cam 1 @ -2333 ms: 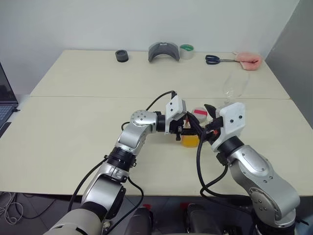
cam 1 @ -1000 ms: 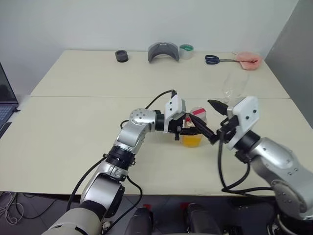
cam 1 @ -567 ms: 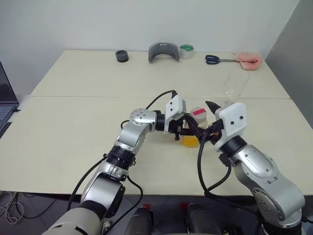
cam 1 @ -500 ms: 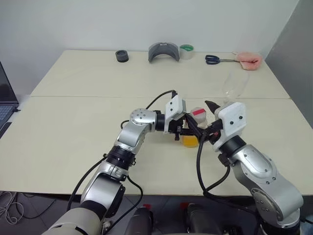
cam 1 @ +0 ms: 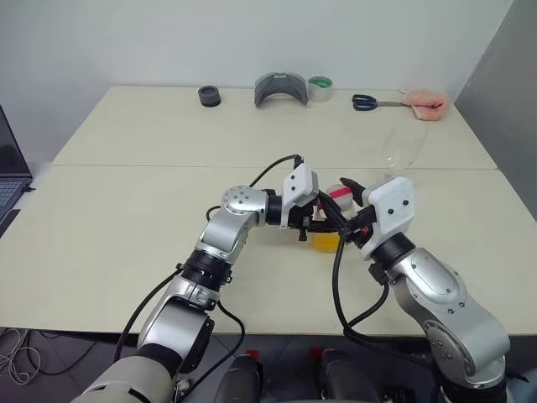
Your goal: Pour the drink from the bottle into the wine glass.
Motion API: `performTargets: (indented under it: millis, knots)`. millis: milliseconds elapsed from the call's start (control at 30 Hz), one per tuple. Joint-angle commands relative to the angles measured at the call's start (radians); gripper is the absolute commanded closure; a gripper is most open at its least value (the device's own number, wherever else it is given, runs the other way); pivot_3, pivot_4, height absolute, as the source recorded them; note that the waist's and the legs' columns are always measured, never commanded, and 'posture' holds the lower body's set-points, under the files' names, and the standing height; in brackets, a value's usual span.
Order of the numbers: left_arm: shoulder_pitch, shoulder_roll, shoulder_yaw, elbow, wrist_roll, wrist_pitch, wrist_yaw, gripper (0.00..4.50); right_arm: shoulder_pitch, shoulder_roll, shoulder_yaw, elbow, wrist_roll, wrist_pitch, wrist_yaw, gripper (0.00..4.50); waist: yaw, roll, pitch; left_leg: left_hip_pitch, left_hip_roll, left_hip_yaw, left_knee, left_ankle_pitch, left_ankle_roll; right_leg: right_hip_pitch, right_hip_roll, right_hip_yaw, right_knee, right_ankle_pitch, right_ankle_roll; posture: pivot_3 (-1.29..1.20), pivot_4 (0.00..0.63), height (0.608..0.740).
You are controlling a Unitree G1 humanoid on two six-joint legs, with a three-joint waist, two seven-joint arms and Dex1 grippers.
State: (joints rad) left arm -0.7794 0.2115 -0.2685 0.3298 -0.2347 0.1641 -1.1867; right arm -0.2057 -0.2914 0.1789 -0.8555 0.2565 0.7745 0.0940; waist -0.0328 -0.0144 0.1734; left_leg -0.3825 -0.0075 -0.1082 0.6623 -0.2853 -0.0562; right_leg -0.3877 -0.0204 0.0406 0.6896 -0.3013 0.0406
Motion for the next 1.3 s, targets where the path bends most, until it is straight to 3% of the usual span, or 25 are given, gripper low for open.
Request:
performTargets:
  millis: [33, 167, 300, 500, 633, 767, 933, 1033, 1300]
  knots:
    - [-0.028, 0.000, 0.011, -0.024, -0.006, -0.013, -0.006, 2.69, -0.019, -0.044, -0.021, 0.023, 0.011, -0.122, 0.117, 2.58, 0.000, 0.000, 0.000, 0.000, 0.000, 0.000, 0.000, 0.000, 0.000, 0.000, 0.000, 0.000, 0.000, 0.000, 0.000, 0.00, 0.150, 0.740]
    - [-0.036, 0.005, 0.006, -0.023, -0.008, -0.008, -0.020, 2.69, -0.109, -0.199, -0.070, 0.182, 0.087, -0.247, 0.410, 2.58, -0.001, 0.000, 0.000, 0.000, 0.000, 0.002, 0.000, 0.000, 0.000, 0.000, 0.000, 0.000, 0.000, 0.000, 0.000, 0.00, 0.150, 0.740]
    - [-0.046, 0.012, 0.005, -0.021, -0.009, -0.005, -0.031, 2.69, -0.277, -0.359, -0.126, 0.365, 0.300, -0.167, 0.751, 2.58, 0.000, 0.000, 0.000, 0.001, 0.000, 0.002, 0.000, 0.000, 0.001, 0.001, 0.000, 0.000, 0.000, 0.000, 0.000, 0.00, 0.150, 0.740]
    - [-0.054, 0.017, 0.010, -0.018, -0.005, -0.005, -0.036, 2.69, -0.440, -0.471, -0.109, 0.514, 0.364, -0.100, 0.963, 2.58, 0.000, 0.001, 0.001, 0.000, 0.000, 0.001, -0.001, 0.000, 0.002, 0.001, 0.000, 0.000, -0.002, 0.001, -0.001, 0.00, 0.150, 0.740]
    - [-0.054, 0.016, 0.013, -0.019, -0.004, -0.005, -0.035, 2.69, -0.442, -0.475, -0.142, 0.513, 0.346, -0.100, 0.927, 1.24, 0.000, 0.001, 0.001, -0.001, 0.000, 0.001, -0.001, 0.000, 0.002, 0.000, -0.001, 0.000, -0.004, 0.001, -0.001, 0.00, 0.150, 0.740]
    - [-0.051, 0.016, 0.011, -0.025, -0.007, -0.002, -0.030, 2.69, -0.363, -0.441, -0.271, 0.392, 0.379, -0.068, 0.770, 0.00, 0.004, 0.001, 0.001, -0.002, 0.000, 0.000, 0.000, 0.000, 0.002, 0.000, -0.002, -0.001, -0.004, 0.001, -0.001, 0.00, 0.150, 0.740]
    - [-0.048, 0.014, 0.008, -0.028, -0.012, 0.001, -0.029, 2.69, -0.222, -0.423, -0.338, 0.194, 0.365, -0.048, 0.615, 0.00, 0.005, 0.001, 0.001, -0.003, 0.000, 0.000, 0.000, 0.000, 0.001, 0.000, -0.004, -0.001, -0.004, 0.001, 0.000, 0.00, 0.150, 0.740]
    - [-0.053, 0.013, 0.007, -0.020, -0.014, 0.000, -0.037, 2.69, -0.141, -0.371, -0.312, 0.064, 0.322, -0.043, 0.478, 0.00, 0.004, 0.001, 0.001, -0.003, 0.000, 0.000, -0.001, 0.000, 0.001, 0.000, -0.004, -0.001, -0.006, 0.001, 0.000, 0.00, 0.150, 0.740]
    - [-0.071, 0.014, 0.011, 0.010, -0.013, -0.009, -0.066, 2.69, -0.110, -0.297, -0.225, 0.030, 0.190, -0.073, 0.324, 0.00, 0.001, 0.001, 0.001, -0.002, 0.000, 0.000, 0.000, 0.001, 0.002, 0.001, 0.000, -0.001, -0.005, 0.002, 0.001, 0.00, 0.150, 0.740]
